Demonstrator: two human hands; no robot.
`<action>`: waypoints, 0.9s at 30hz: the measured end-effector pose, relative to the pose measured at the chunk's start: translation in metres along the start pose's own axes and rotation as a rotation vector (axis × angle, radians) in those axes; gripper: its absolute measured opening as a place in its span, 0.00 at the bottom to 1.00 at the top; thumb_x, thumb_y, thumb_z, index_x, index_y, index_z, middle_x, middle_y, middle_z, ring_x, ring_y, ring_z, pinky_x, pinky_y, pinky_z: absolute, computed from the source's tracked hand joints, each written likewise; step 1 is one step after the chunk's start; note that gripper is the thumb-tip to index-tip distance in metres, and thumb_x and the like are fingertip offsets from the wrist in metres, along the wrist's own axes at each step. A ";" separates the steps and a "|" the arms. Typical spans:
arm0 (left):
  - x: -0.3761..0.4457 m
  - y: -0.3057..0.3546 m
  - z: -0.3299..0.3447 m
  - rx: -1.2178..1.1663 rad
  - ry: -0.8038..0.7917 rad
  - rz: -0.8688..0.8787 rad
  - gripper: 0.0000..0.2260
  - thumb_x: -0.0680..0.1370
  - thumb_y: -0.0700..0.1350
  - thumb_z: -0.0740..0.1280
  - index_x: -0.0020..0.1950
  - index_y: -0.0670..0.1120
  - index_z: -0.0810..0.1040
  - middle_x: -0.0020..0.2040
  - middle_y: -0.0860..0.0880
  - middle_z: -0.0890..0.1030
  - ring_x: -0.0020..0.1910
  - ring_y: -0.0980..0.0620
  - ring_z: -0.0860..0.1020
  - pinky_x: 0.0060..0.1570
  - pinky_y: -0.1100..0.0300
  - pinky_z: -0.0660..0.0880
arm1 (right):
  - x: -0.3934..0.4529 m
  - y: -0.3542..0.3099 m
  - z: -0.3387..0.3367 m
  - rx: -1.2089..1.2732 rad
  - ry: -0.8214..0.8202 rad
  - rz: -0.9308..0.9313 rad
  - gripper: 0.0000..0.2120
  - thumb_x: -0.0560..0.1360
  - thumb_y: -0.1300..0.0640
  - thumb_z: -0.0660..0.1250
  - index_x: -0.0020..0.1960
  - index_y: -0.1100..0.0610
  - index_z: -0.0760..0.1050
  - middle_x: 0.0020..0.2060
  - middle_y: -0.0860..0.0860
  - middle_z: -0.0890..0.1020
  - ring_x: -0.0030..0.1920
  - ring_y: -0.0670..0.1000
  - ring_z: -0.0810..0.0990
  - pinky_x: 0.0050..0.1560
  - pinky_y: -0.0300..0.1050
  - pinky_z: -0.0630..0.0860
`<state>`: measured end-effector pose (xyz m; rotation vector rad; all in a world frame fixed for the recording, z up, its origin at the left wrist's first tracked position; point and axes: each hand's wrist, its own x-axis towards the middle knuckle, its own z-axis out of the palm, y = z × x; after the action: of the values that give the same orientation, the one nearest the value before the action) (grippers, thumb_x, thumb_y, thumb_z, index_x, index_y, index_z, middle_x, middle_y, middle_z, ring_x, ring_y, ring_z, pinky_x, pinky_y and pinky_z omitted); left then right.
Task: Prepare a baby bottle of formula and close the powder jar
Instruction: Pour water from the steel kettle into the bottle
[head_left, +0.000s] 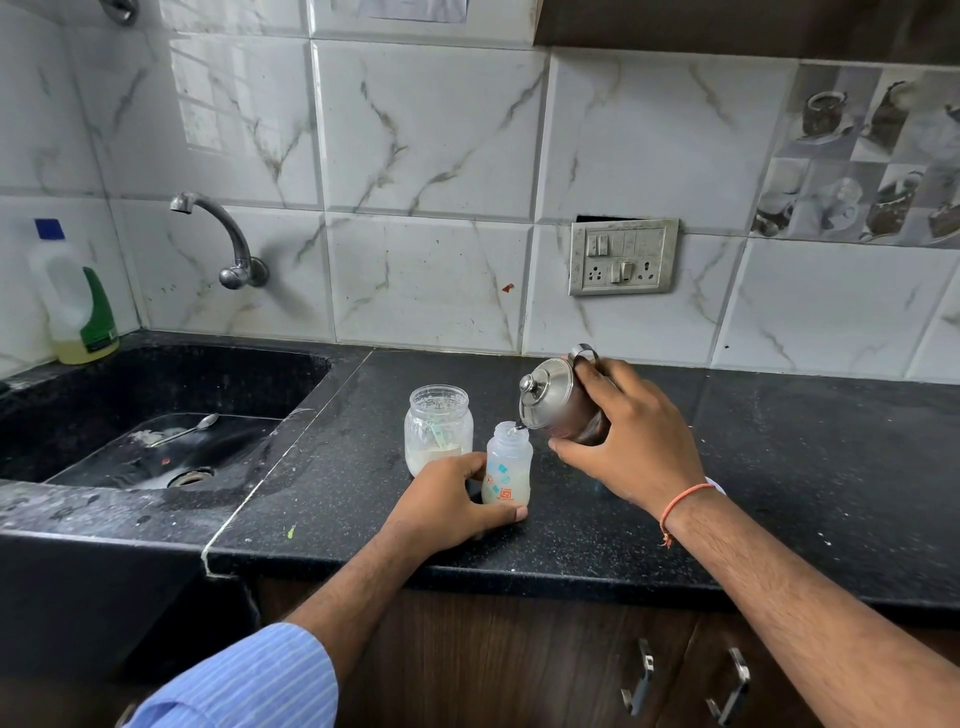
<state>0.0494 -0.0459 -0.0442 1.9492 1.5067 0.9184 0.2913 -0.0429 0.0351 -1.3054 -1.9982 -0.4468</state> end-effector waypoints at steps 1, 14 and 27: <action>0.000 0.000 0.000 0.000 -0.001 -0.002 0.17 0.71 0.58 0.85 0.52 0.58 0.82 0.46 0.60 0.87 0.38 0.67 0.83 0.36 0.72 0.74 | 0.000 0.000 0.000 0.000 -0.001 -0.001 0.44 0.66 0.36 0.80 0.77 0.51 0.72 0.69 0.48 0.76 0.59 0.58 0.79 0.60 0.54 0.81; 0.000 0.001 -0.001 0.010 -0.006 0.011 0.16 0.72 0.58 0.85 0.51 0.60 0.80 0.47 0.61 0.86 0.42 0.67 0.84 0.37 0.73 0.75 | 0.001 -0.002 -0.002 -0.013 0.005 -0.011 0.43 0.66 0.36 0.81 0.76 0.50 0.72 0.68 0.48 0.76 0.57 0.58 0.80 0.58 0.55 0.82; 0.001 0.000 0.000 0.014 -0.015 0.006 0.16 0.73 0.58 0.84 0.50 0.59 0.79 0.47 0.62 0.85 0.41 0.75 0.80 0.37 0.75 0.73 | 0.001 -0.002 -0.003 -0.022 -0.011 -0.013 0.44 0.67 0.36 0.80 0.77 0.50 0.71 0.68 0.48 0.76 0.59 0.58 0.79 0.60 0.56 0.82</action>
<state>0.0497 -0.0449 -0.0443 1.9667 1.5037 0.8963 0.2909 -0.0449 0.0385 -1.3115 -2.0177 -0.4698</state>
